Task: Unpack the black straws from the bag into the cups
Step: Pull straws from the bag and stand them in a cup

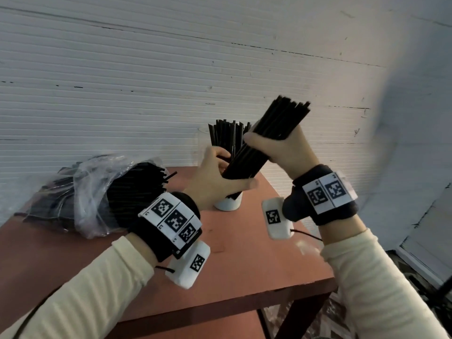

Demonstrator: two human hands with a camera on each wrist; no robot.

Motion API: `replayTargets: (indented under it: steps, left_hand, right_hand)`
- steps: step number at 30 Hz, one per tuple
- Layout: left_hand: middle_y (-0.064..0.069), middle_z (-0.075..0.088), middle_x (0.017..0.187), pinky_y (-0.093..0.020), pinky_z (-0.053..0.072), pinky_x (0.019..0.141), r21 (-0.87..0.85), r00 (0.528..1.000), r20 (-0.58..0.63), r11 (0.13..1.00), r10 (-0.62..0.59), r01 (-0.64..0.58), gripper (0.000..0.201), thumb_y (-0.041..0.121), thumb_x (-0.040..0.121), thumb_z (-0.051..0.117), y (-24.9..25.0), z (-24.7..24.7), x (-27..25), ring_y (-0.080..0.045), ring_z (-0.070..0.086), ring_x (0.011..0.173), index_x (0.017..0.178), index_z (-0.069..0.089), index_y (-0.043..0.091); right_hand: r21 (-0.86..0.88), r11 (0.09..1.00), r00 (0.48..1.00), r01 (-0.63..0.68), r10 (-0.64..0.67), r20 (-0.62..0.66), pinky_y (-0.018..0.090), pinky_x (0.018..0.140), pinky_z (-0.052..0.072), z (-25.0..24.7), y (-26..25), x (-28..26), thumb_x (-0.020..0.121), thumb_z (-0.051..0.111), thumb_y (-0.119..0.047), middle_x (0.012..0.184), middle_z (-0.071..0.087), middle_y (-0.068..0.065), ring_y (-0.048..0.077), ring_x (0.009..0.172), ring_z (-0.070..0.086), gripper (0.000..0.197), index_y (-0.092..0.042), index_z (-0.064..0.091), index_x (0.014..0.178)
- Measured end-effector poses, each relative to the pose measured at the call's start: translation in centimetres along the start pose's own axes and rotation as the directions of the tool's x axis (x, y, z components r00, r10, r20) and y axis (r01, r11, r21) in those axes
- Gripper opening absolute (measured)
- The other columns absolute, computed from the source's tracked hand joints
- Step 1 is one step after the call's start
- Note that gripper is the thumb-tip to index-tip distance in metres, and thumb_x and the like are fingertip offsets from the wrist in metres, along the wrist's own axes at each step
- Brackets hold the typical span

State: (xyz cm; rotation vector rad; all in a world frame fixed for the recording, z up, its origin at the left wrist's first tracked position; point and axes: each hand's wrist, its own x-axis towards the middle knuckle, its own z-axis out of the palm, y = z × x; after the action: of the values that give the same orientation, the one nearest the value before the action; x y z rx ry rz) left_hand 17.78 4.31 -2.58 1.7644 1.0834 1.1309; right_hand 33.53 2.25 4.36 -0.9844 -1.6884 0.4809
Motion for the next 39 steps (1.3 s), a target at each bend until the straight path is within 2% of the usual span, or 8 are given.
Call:
replayTargets:
  steps: [3, 6, 12, 18, 27, 32, 36, 39]
  left_hand:
    - [-0.003, 0.030, 0.137, -0.039, 0.038, 0.108, 0.076, 0.985, -0.174, 0.997, -0.013, 0.026, 0.097, 0.039, 0.054, 0.092, -1.0, 0.5, 1.7, -0.018, 0.036, 0.131, 0.124, 0.025, 0.039]
    - [-0.005, 0.027, 0.149, -0.039, 0.031, 0.114, 0.073, 0.975, -0.138, 0.980, -0.174, 0.185, 0.134, 0.031, 0.052, 0.094, -2.7, 1.0, 4.0, -0.021, 0.029, 0.140, 0.148, 0.002, 0.020]
    - [0.005, 0.061, 0.112, -0.034, 0.051, 0.090, 0.157, 0.966, -0.023, 0.953, -0.259, 0.259, 0.099, 0.036, 0.038, 0.089, -4.6, 1.3, 6.3, -0.017, 0.059, 0.106, 0.126, 0.047, 0.020]
    - [0.005, 0.061, 0.119, -0.040, 0.049, 0.098, 0.180, 0.967, 0.027, 0.953, -0.252, 0.244, 0.106, 0.040, 0.034, 0.091, -4.6, 0.5, 6.5, -0.018, 0.059, 0.111, 0.130, 0.048, 0.021]
    - [0.005, 0.061, 0.113, -0.040, 0.050, 0.097, 0.169, 0.967, 0.075, 0.959, -0.242, 0.227, 0.097, 0.033, 0.042, 0.092, -4.7, 0.1, 6.4, -0.017, 0.060, 0.107, 0.127, 0.045, 0.027]
    - [0.008, 0.061, 0.114, -0.038, 0.048, 0.098, 0.170, 0.970, 0.099, 0.964, -0.222, 0.203, 0.094, 0.027, 0.052, 0.093, -4.9, -0.1, 6.6, -0.016, 0.059, 0.109, 0.132, 0.043, 0.027]
    - [0.008, 0.062, 0.116, -0.036, 0.047, 0.098, 0.154, 0.973, 0.088, 0.968, -0.214, 0.199, 0.094, 0.025, 0.051, 0.094, -5.1, 0.0, 6.7, -0.016, 0.058, 0.110, 0.131, 0.045, 0.027]
    - [0.009, 0.062, 0.117, -0.033, 0.047, 0.096, 0.151, 0.974, 0.077, 0.968, -0.215, 0.201, 0.095, 0.026, 0.049, 0.094, -5.1, 0.1, 6.8, -0.015, 0.057, 0.110, 0.131, 0.046, 0.028]
  right_hand:
    - [0.060, 0.997, 0.988, -0.038, 0.046, -0.146, 0.012, 0.049, 0.042, -1.5, 0.2, 1.7, 0.083, 0.072, -0.010, 0.070, 0.061, -0.001, 0.002, 0.057, 0.059, 0.016, 0.002, 0.063, 0.088]
    - [0.049, 0.997, 0.980, -0.063, 0.072, -0.186, 0.015, 0.045, 0.039, -1.9, 0.6, 3.2, 0.082, 0.071, -0.012, 0.068, 0.059, -0.001, 0.006, 0.055, 0.056, 0.012, -0.007, 0.060, 0.081]
    - [-0.029, 0.997, 0.988, -0.077, 0.072, -0.136, 0.016, 0.047, 0.040, -1.2, 1.8, 4.7, 0.082, 0.071, -0.015, 0.072, 0.058, 0.008, 0.008, 0.056, 0.055, 0.017, -0.003, 0.059, 0.080]
    - [-0.131, 0.990, 0.998, -0.049, 0.044, -0.043, 0.024, 0.056, 0.047, -0.2, 2.2, 6.0, 0.082, 0.072, -0.019, 0.071, 0.056, 0.009, 0.013, 0.061, 0.056, 0.031, 0.008, 0.058, 0.080]
    - [-0.294, 0.953, 0.980, -0.076, 0.126, 0.153, 0.012, 0.053, 0.040, 1.0, 3.4, 6.7, 0.082, 0.073, -0.026, 0.059, 0.053, -0.014, -0.006, 0.052, 0.052, 0.028, -0.023, 0.051, 0.065]
    - [-0.333, 0.938, 0.976, -0.101, 0.159, 0.152, 0.006, 0.046, 0.037, 1.7, 4.2, 5.4, 0.083, 0.073, -0.037, 0.068, 0.059, -0.012, -0.010, 0.049, 0.054, 0.019, -0.024, 0.060, 0.078]
    - [-0.317, 0.946, 0.992, -0.071, 0.100, 0.075, 0.007, 0.047, 0.041, 1.8, 4.1, 4.6, 0.077, 0.078, -0.042, 0.090, 0.060, -0.012, -0.003, 0.066, 0.058, 0.050, -0.019, 0.052, 0.112]
    - [-0.318, 0.948, 1.000, 0.001, -0.010, -0.026, 0.012, 0.056, 0.046, 1.7, 4.2, 4.3, 0.077, 0.078, -0.038, 0.098, 0.060, -0.007, 0.007, 0.071, 0.059, 0.057, -0.016, 0.045, 0.117]
